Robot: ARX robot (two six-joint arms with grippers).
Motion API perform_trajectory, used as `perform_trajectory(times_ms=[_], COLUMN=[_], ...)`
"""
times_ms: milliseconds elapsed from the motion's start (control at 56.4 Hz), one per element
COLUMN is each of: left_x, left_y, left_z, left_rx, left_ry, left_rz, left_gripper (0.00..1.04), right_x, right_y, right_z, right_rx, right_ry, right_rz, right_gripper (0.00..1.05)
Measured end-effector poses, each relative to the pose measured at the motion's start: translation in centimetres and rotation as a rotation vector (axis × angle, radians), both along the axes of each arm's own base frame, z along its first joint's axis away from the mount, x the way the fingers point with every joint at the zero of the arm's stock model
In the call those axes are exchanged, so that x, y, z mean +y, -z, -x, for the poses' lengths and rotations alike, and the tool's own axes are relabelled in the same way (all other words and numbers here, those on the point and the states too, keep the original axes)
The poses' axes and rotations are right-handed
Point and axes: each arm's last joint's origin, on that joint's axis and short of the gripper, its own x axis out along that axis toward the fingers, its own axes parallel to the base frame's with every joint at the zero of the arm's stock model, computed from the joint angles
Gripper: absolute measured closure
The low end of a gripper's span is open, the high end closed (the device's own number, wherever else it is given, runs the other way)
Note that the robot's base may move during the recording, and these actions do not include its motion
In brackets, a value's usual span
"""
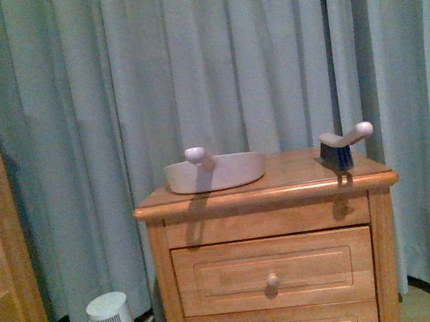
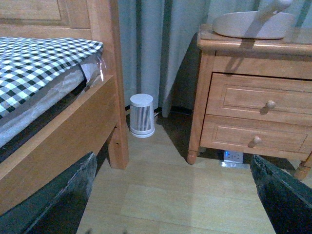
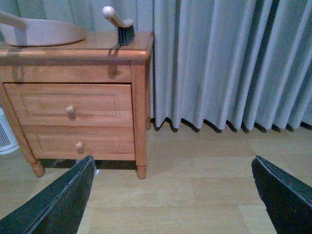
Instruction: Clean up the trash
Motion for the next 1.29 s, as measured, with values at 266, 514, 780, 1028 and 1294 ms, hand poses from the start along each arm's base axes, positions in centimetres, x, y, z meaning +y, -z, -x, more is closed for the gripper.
perform_trajectory(times_ms=[266,514,780,1028,1294], left_x=[0.00,0.00,0.00,0.00,0.00], left_y=[0.00,0.00,0.00,0.00,0.00], left_z=[0.00,0.00,0.00,0.00,0.00], left_rx=[0.000,0.000,0.000,0.000,0.000], left_ry=[0.000,0.000,0.001,0.000,0.000], left_rz=[0.000,0.000,0.000,0.000,0.000], left_gripper=[0.08,0.08,0.08,0.08,0.08], right_x=[0.00,0.00,0.00,0.00,0.00], right_y=[0.00,0.00,0.00,0.00,0.00], right_z=[0.00,0.00,0.00,0.00,0.00], right_rx=[0.000,0.000,0.000,0.000,0.000], right_ry=[0.000,0.000,0.000,0.000,0.000], right_rz=[0.000,0.000,0.000,0.000,0.000], right_gripper=[0.07,0.07,0.07,0.07,0.07])
